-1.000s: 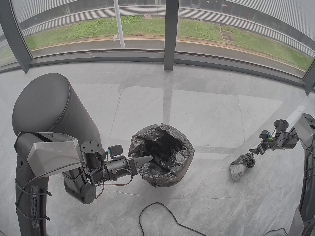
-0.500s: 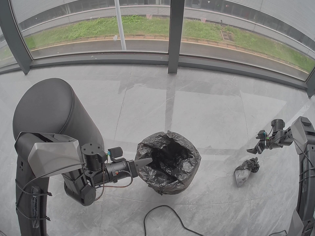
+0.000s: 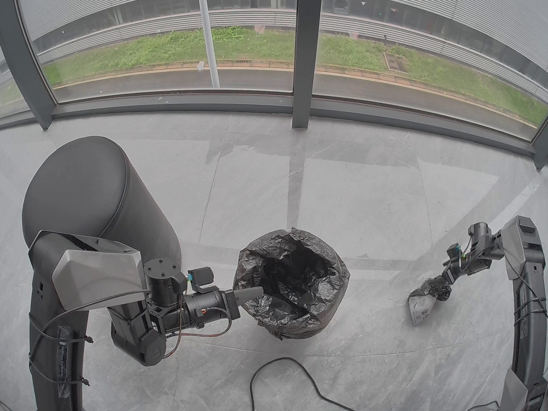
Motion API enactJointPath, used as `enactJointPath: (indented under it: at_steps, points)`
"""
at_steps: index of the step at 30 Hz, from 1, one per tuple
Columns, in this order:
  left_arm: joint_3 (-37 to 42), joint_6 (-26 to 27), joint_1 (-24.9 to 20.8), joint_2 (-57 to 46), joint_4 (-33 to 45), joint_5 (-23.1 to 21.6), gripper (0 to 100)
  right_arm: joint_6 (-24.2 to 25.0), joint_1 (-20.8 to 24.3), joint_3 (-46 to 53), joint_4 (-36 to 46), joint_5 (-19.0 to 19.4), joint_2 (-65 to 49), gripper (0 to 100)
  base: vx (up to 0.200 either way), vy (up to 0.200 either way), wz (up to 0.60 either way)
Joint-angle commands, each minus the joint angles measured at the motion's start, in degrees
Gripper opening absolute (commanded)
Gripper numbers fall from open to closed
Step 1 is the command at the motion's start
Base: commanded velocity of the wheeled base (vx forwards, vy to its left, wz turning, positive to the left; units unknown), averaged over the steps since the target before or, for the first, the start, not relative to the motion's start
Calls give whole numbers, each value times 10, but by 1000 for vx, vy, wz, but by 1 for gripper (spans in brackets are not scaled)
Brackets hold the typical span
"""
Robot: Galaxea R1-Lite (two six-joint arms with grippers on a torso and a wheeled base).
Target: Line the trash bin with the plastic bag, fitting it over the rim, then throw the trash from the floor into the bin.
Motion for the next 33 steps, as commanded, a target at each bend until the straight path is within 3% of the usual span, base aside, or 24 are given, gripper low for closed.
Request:
enactJointPath:
  at_steps: [1, 10, 19, 20, 28, 33]
  points:
    - [4, 20, -1, 20, 0, 2, 0, -1, -3, -4, 55, 0, 82, 100, 0, 0, 0]
    - [3, 40, -8, 47, 0, 17, 0, 13, 8, -4, 88, -3, 126, 100, 0, 0, 0]
    - [-1, 40, -13, 54, 0, 23, 0, 19, 1, -4, 27, 19, 126, 100, 0, 0, 0]
    - [-1, 40, -15, 53, 0, 27, 0, 19, 0, -4, 25, 20, 126, 0, 0, 0, 0]
    - [-4, 40, -15, 31, 0, 46, 0, 26, -27, -4, 8, 56, 126, 0, 0, 0, 0]
    - [-2, 38, -14, -2, 0, 46, 0, 86, -44, -4, 10, 77, 126, 0, 0, 0, 0]
